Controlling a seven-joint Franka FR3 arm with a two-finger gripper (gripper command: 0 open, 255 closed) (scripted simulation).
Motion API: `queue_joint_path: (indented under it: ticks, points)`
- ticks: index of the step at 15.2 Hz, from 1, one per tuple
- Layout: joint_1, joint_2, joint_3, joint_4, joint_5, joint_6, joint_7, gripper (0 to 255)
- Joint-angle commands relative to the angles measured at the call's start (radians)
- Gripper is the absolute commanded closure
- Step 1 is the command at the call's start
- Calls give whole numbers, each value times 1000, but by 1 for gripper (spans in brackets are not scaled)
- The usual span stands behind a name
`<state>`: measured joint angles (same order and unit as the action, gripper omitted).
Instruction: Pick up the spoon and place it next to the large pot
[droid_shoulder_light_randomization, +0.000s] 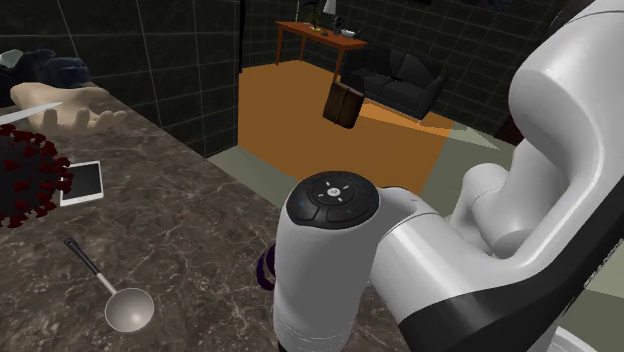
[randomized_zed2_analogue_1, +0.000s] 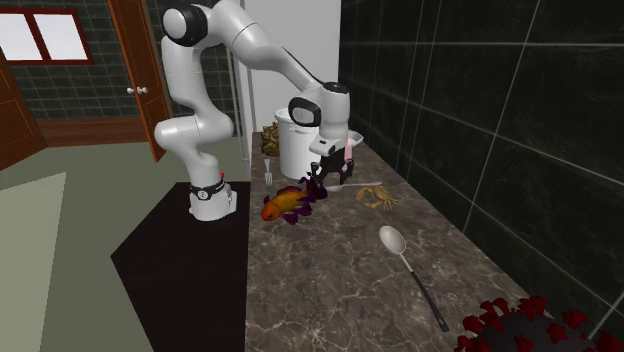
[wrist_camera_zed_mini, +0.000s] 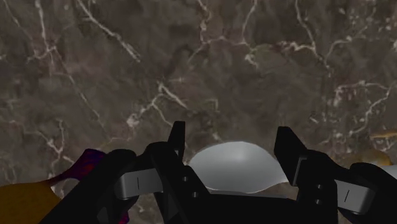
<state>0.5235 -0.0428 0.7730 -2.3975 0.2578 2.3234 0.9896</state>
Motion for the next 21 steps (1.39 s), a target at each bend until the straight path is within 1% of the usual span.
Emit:
queue_joint_path:
  ticks: [1, 3, 10, 11, 16, 18, 20, 21]
  points:
    - [1, 26, 4, -12, -17, 33, 12, 255]
    - [1, 52, 5, -20, -36, 61, 24, 255]
    - [1, 52, 5, -20, -36, 61, 24, 255]
    - [1, 51, 5, -20, -35, 60, 23, 0]
    - [1, 52, 5, -20, -36, 61, 24, 0]
    - [-6, -13, -2, 5, 8, -18, -11, 0]
    - [-8, -63, -15, 32, 36, -88, -33, 0]
    - [-8, -63, -15, 32, 35, -88, -33, 0]
